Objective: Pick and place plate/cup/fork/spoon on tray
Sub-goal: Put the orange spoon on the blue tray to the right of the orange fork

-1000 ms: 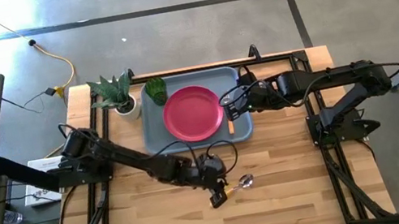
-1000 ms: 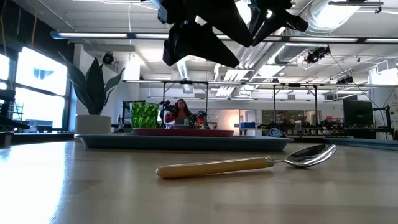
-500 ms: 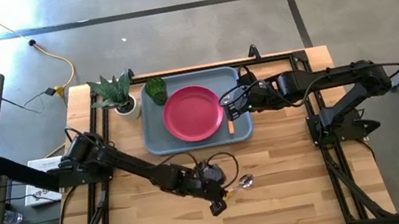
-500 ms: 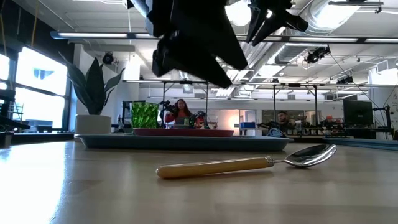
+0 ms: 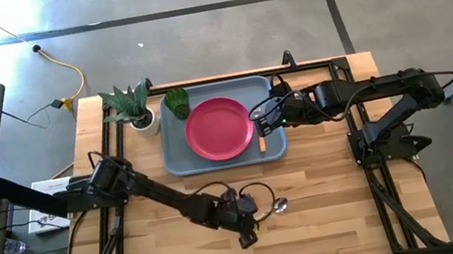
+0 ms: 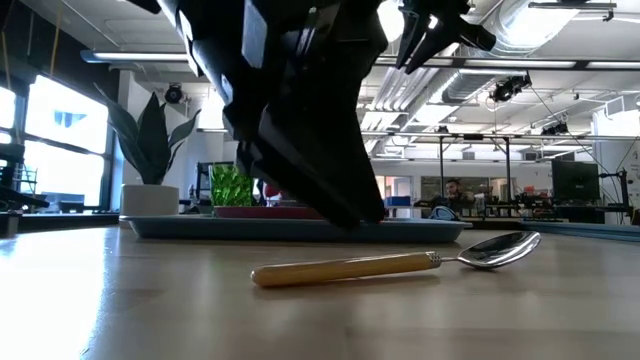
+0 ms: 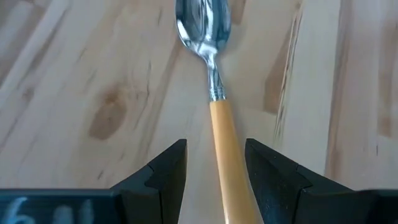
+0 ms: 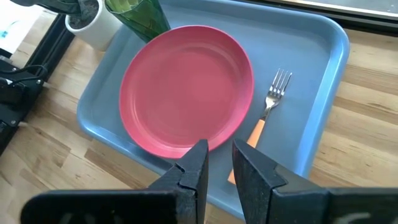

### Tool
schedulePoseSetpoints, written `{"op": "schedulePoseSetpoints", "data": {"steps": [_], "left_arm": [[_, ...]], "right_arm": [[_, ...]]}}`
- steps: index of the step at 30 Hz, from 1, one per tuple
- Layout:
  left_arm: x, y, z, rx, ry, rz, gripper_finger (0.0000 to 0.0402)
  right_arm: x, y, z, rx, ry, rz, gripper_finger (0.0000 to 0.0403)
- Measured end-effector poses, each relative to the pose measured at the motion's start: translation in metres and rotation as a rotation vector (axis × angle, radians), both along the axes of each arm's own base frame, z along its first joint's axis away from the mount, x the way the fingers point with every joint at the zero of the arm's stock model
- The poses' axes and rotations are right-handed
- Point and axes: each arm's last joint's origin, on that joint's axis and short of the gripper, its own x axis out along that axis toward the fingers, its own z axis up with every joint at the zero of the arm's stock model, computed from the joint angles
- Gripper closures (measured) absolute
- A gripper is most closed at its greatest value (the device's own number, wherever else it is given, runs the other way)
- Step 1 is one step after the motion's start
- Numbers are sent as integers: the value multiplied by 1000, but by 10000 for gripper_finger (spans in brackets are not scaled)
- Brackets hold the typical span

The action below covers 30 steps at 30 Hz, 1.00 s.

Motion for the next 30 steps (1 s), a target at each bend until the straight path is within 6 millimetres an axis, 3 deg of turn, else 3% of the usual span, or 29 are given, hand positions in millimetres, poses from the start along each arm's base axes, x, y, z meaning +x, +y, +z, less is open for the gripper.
{"op": "schedulePoseSetpoints", "data": {"steps": [22,26,30], "left_arm": [[-1,-10,-30,28,59,-23,250],[-1,-8,-30,33,62,-17,277],[1,-3,-31,16,70,1,333]], "right_arm": [[0,0,0,-10,8,1,339],[-1,0,0,-10,11,1,339],[-1,0,0,-9,10,1,339]]}}
